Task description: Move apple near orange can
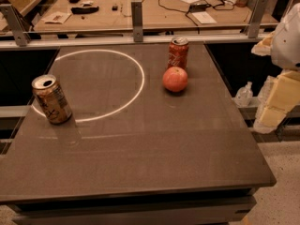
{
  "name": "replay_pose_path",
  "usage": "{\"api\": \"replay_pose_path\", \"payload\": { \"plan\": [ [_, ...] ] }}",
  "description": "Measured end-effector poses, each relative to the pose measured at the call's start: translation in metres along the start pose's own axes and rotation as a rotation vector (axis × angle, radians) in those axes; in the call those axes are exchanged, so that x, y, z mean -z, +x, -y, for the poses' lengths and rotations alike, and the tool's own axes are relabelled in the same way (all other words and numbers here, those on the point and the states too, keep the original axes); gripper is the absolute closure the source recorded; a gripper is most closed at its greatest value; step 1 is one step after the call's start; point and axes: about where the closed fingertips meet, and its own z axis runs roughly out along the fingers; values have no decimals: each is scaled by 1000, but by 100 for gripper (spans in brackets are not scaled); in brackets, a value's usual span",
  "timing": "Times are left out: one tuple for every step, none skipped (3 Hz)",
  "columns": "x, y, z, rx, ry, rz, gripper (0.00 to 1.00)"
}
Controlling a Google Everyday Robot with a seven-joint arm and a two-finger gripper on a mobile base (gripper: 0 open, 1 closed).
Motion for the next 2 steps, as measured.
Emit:
{"api": "replay_pose_path", "payload": {
  "plan": [
    [0,0,0,0,0,0,0],
    [2,-1,0,-12,18,6,0]
  ]
}}
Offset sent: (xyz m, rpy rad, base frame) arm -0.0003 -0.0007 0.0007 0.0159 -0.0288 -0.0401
